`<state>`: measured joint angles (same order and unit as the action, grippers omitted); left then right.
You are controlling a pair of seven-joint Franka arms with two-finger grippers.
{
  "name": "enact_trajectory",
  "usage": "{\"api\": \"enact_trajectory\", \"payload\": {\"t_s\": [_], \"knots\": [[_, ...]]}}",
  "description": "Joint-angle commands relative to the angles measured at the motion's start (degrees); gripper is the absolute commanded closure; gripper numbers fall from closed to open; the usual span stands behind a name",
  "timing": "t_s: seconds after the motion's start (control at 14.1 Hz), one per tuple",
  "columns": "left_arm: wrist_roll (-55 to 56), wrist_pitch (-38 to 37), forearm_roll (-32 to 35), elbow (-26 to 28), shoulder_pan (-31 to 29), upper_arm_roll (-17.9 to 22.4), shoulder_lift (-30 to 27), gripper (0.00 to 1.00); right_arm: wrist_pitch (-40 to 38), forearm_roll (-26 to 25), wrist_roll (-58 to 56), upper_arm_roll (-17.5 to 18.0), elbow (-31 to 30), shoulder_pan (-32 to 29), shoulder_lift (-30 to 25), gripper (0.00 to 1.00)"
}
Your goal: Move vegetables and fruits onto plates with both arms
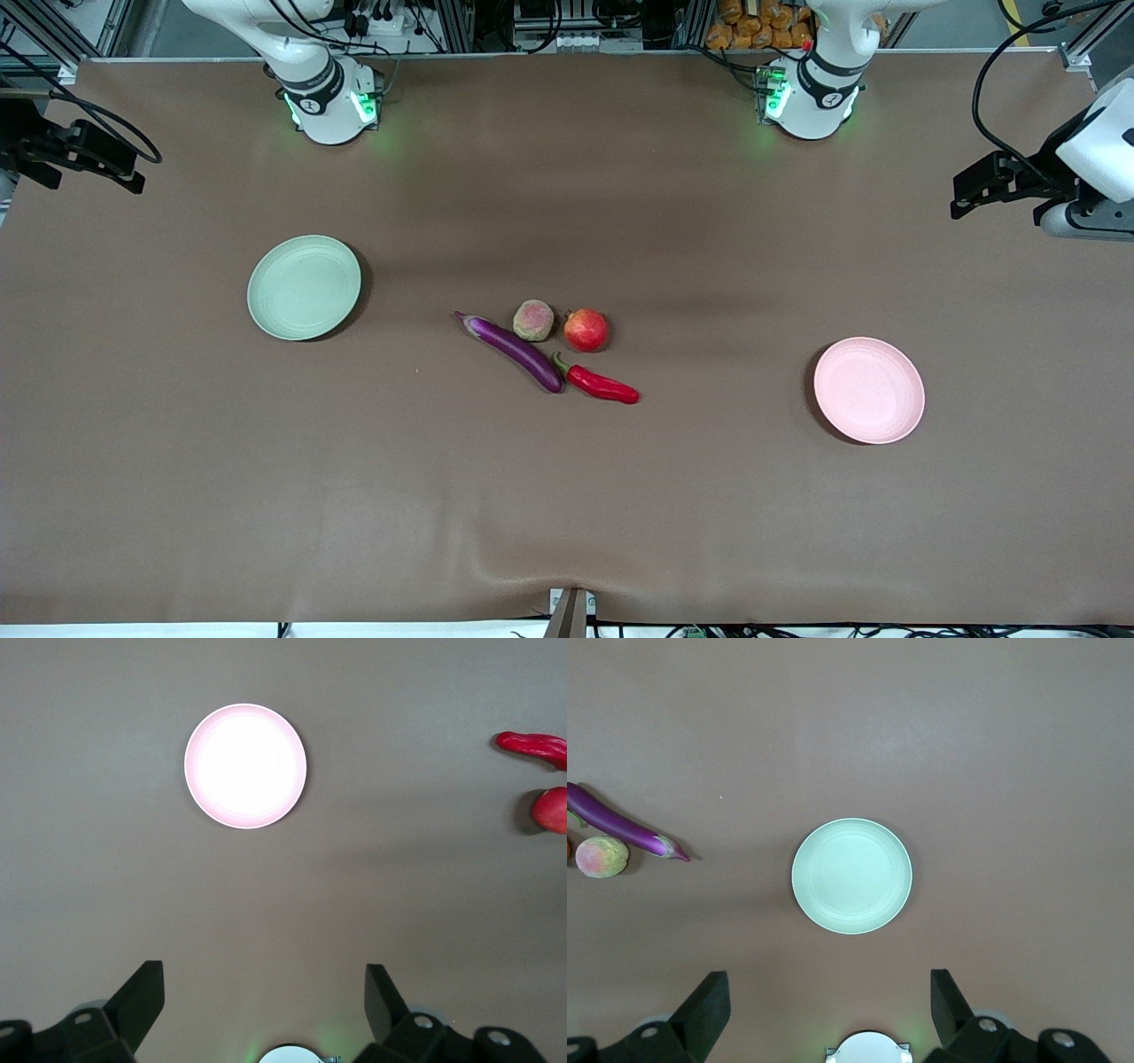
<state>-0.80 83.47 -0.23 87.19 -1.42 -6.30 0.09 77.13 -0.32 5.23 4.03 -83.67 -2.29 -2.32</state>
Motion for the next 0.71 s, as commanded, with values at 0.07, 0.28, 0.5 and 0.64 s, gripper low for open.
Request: {"api": "enact_trajectory", "payload": {"t_s": [0.07,0.28,0.5,0.64], "knots": [[-1.83,0.55,-0.12,0.17,-0.33,-0.30,-0.18,0.00,-0.49,0.58,-0.48,0.72,1.49,-1.67,0.82,0.00],[-1.84,0.55,-0.12,0.08,-0.33,-0.38,-0.18,0.00,-0.58,1.28,-0.40,0.72,1.41,-1.75,0.82,0.00],[-0.70,0.64,-3.88,-0.35,-2.51,-0.03,-0.09,0.00,-0.58,1.29,-0.40,0.72,1.32,-1.75,0.91,0.00],[2.63,2.21,-9.86,-0.35,-5.16,-0.03,1.83,0.00,-0.93,1.29,-0.40,0.72,1.23,-1.75,1.26,0.00]]}}
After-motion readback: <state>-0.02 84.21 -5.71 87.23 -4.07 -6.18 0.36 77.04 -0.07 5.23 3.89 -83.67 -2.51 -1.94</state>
